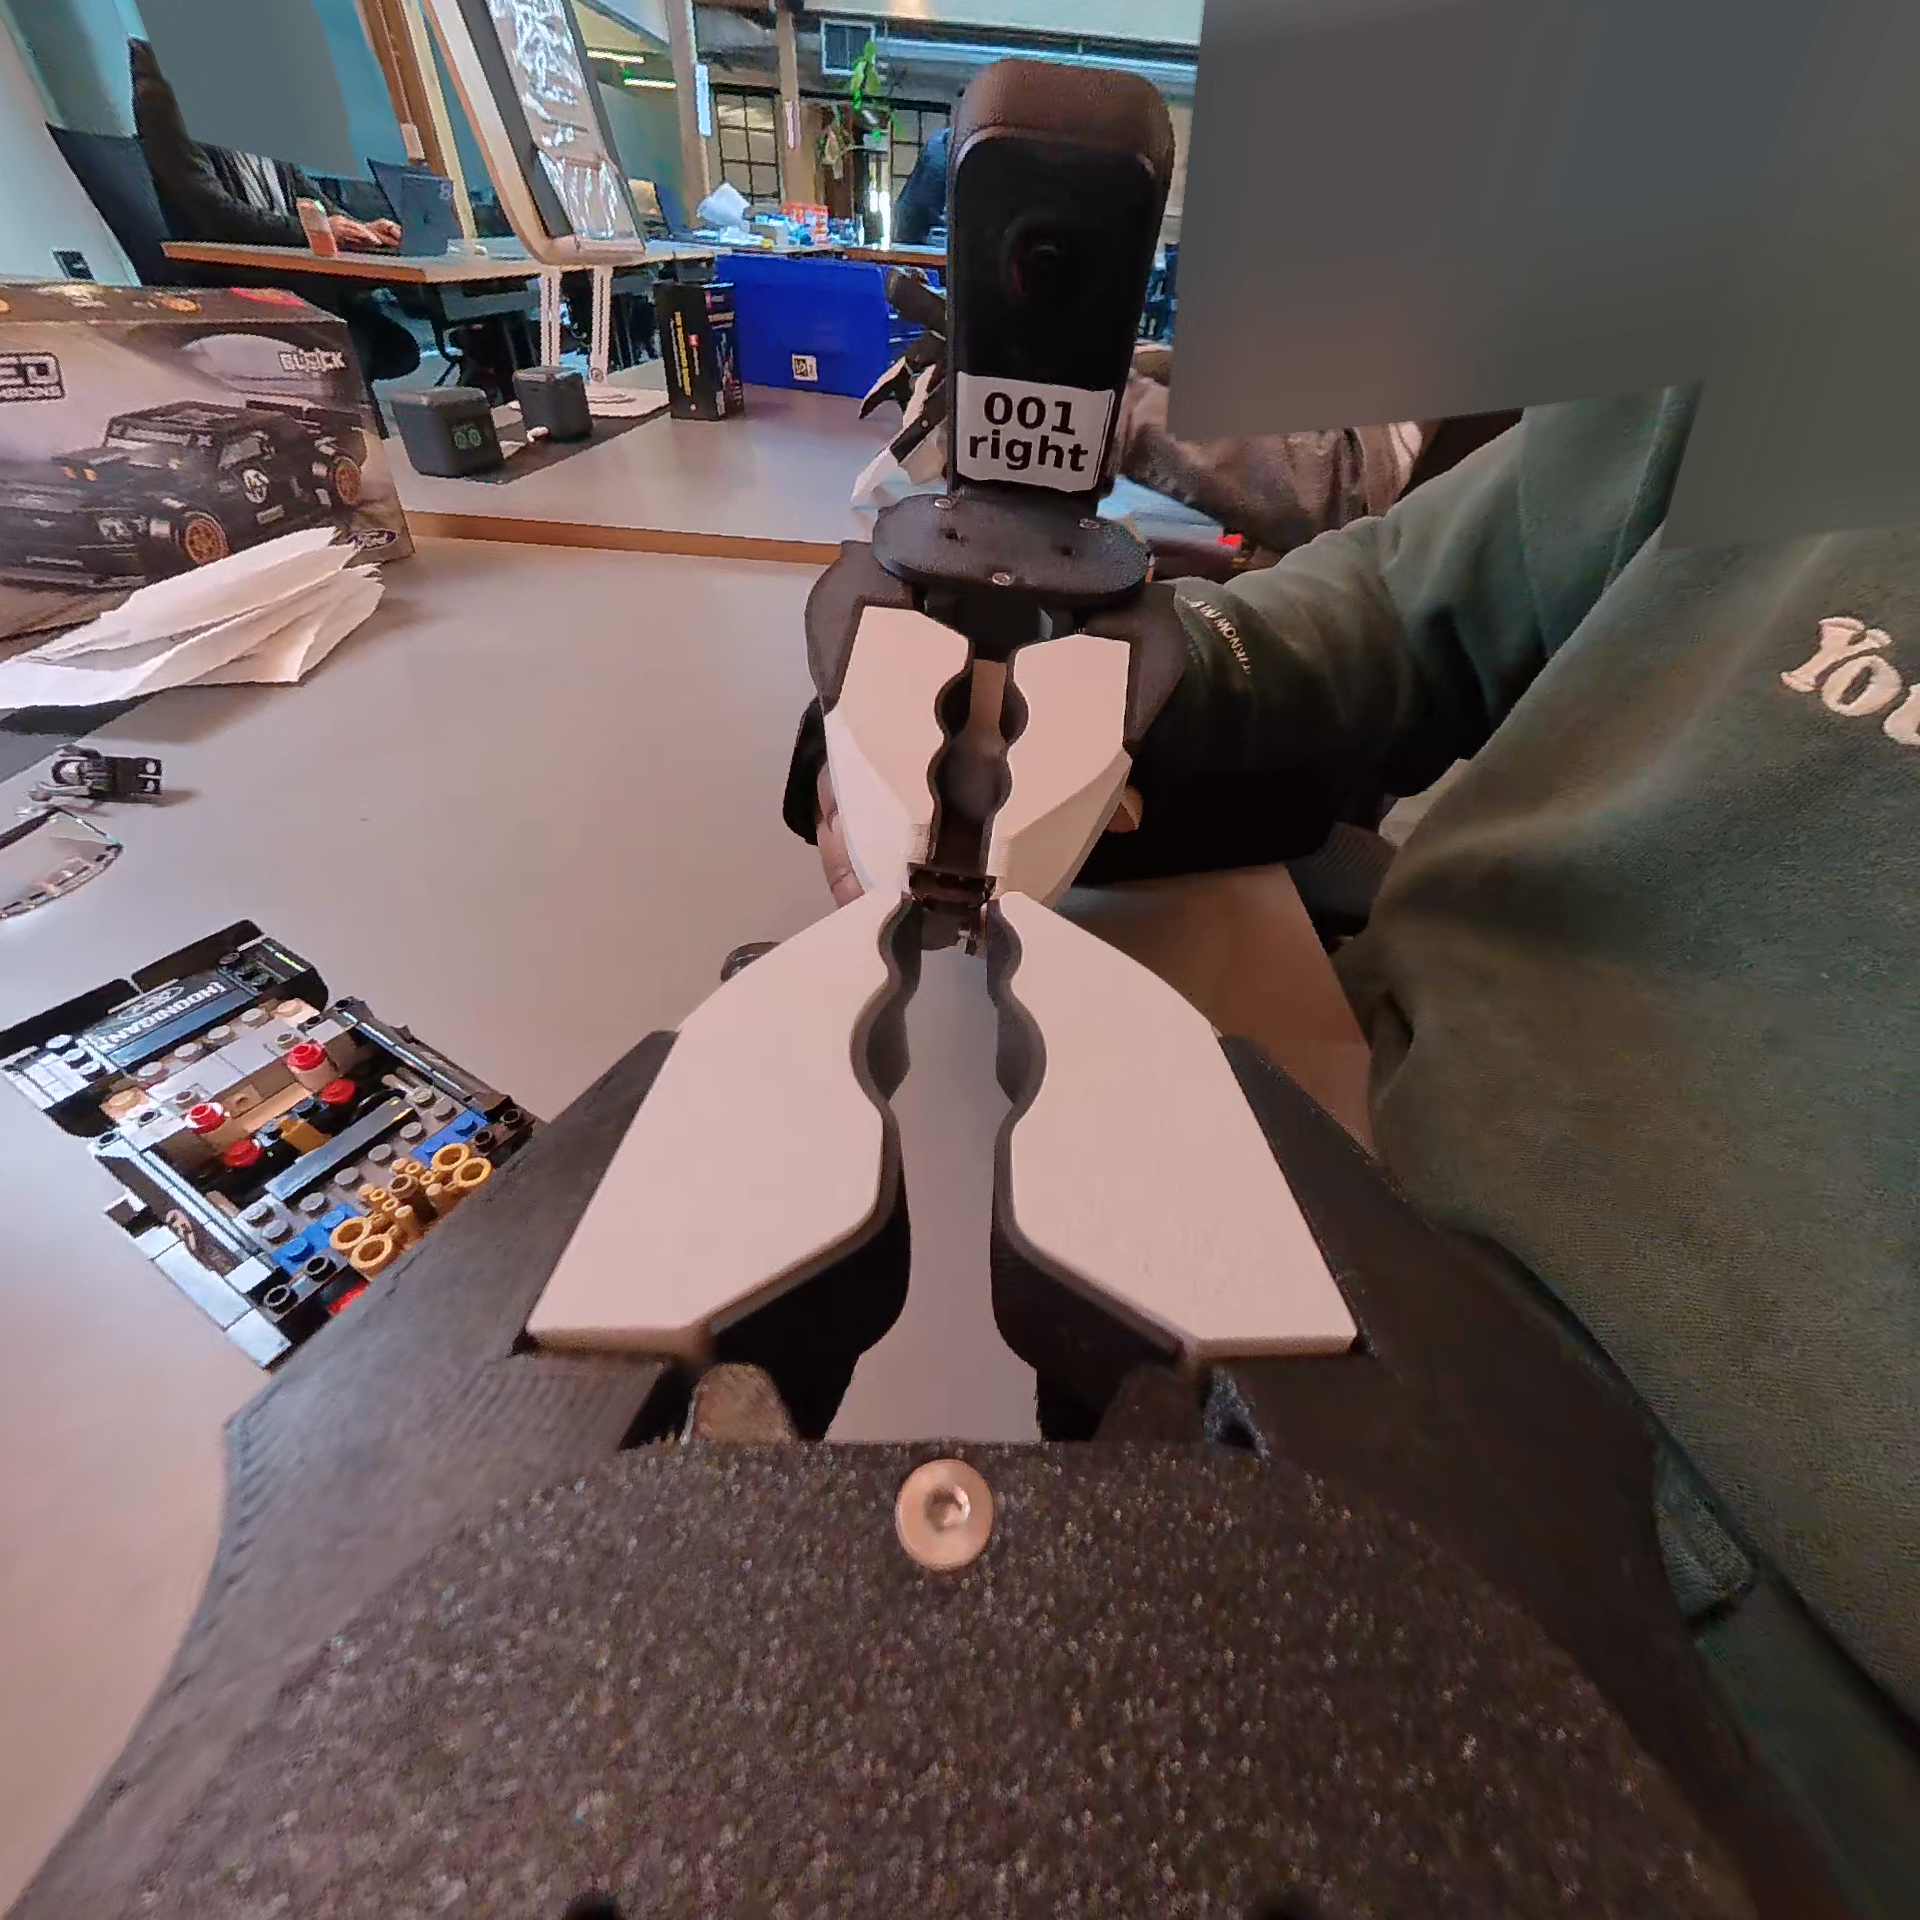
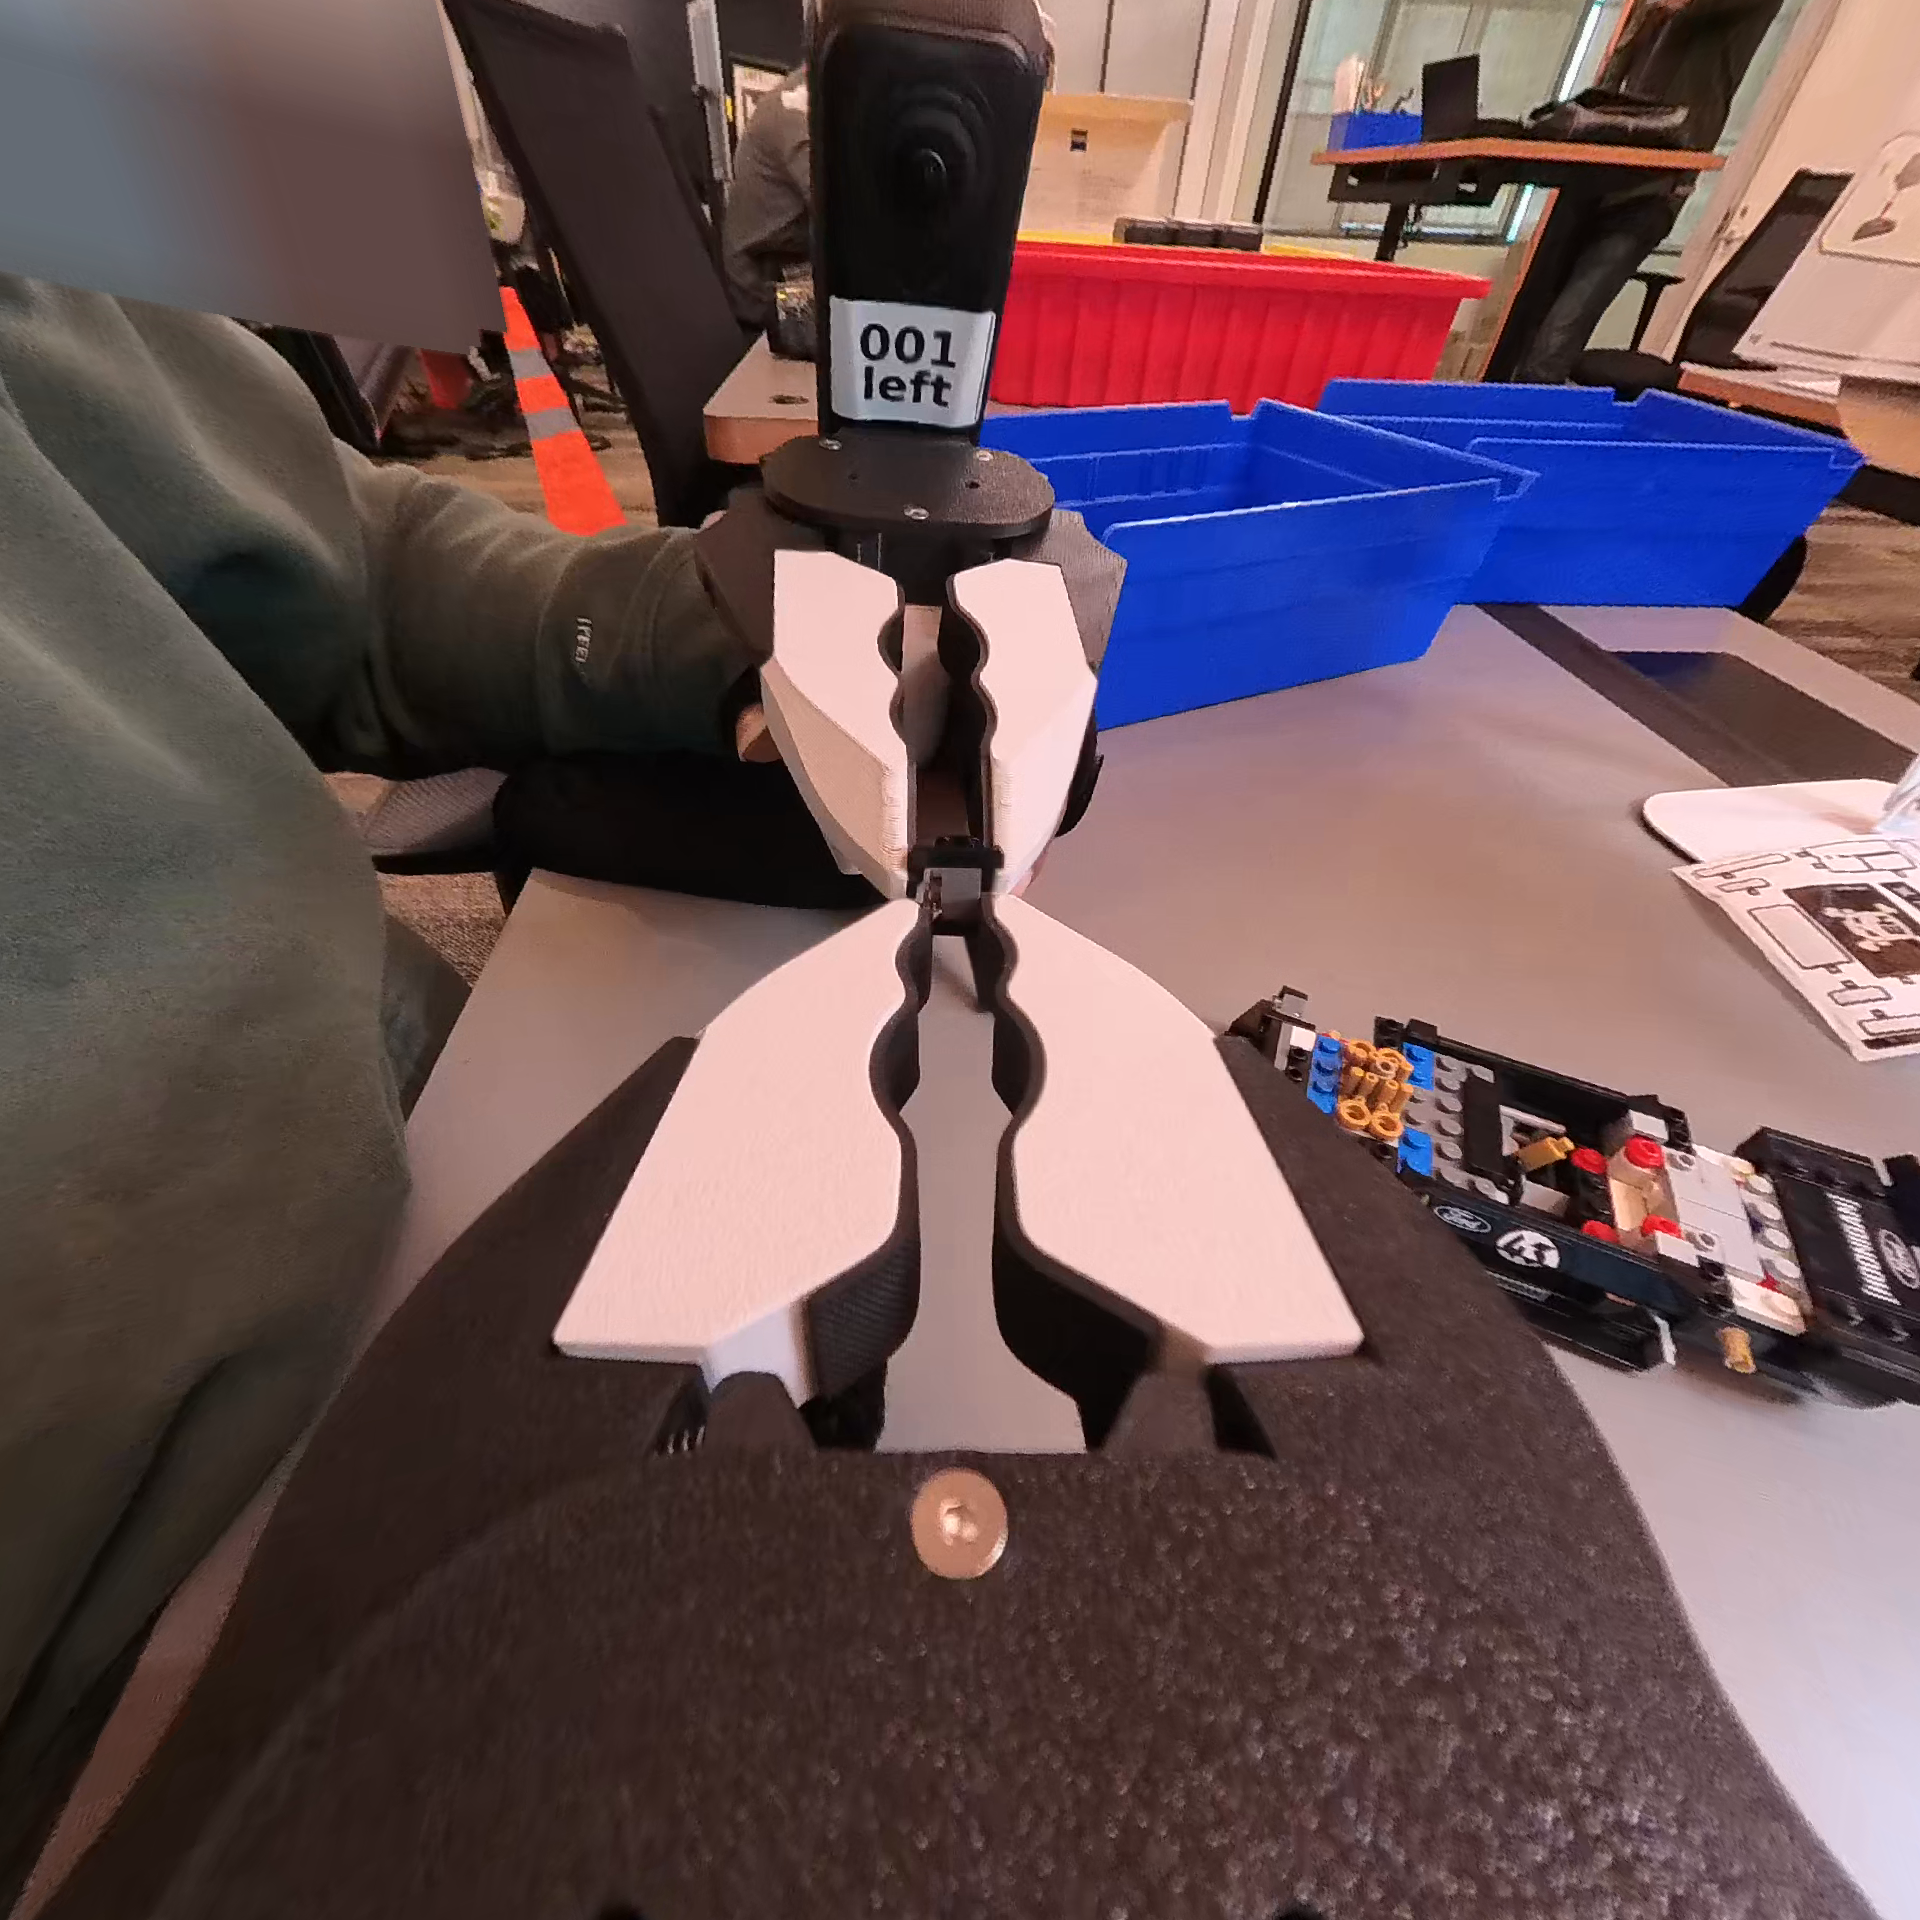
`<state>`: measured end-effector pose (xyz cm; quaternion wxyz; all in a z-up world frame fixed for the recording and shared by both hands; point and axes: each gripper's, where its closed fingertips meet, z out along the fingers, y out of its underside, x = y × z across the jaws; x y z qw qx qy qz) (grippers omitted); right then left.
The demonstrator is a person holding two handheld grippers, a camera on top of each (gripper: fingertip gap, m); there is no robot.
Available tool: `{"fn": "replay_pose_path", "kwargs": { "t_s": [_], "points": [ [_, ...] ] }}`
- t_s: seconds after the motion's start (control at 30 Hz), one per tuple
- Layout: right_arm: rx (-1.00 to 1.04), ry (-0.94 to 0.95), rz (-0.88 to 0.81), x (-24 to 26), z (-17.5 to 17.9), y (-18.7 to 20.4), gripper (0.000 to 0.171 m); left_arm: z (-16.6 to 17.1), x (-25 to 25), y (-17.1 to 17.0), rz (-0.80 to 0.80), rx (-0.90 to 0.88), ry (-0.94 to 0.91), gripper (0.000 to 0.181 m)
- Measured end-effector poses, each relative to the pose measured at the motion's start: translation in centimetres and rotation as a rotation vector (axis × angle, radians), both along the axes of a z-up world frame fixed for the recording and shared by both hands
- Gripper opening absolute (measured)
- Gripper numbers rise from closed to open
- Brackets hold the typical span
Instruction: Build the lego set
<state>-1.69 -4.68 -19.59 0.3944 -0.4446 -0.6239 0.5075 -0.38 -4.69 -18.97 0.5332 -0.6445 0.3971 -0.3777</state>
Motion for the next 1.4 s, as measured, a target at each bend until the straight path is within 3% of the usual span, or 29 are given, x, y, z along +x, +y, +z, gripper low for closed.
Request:
{"fn": "replay_pose_path", "kwargs": {
  "t_s": [0.5, 0.6, 0.77, 0.87, 0.93, 1.03, 1.17, 1.4],
  "points": [
    [0.015, -0.010, -0.020, -0.2, 0.1, 0.0, 0.009, 0.0, -0.3, 0.1, 0.008, -0.013, -0.010, 0.010],
    [0.042, -0.047, -0.059, -0.3, -0.3, 0.8, 0.008, -0.3, -1.2, 0.4, 0.030, 0.007, 0.036, 0.017],
    [0.115, -0.167, -0.174, -0.1, -2.0, 4.0, 0.008, -3.3, -7.3, 5.2, 0.337, -0.089, 0.222, 0.024],
    [0.133, -0.231, -0.211, -0.1, -3.0, 5.5, 0.008, -6.3, -9.6, 7.0, 0.429, -0.220, 0.330, 0.041],
    [0.155, -0.285, -0.221, -0.1, -3.8, 6.3, 0.008, -8.0, -9.6, 7.5, 0.408, -0.263, 0.411, 0.054],
    [0.167, -0.375, -0.224, 0.1, -5.2, 7.3, 0.008, -9.7, -9.3, 8.1, 0.376, -0.269, 0.523, 0.055],
    [0.155, -0.446, -0.216, 0.2, -6.6, 8.0, 0.009, -10.3, -8.2, 8.1, 0.306, -0.288, 0.585, 0.039],
    [0.213, -0.570, -0.184, 0.4, -8.4, 8.9, 0.008, -9.8, -6.3, 7.0, 0.248, -0.217, 0.617, 0.032]
  ]
}}
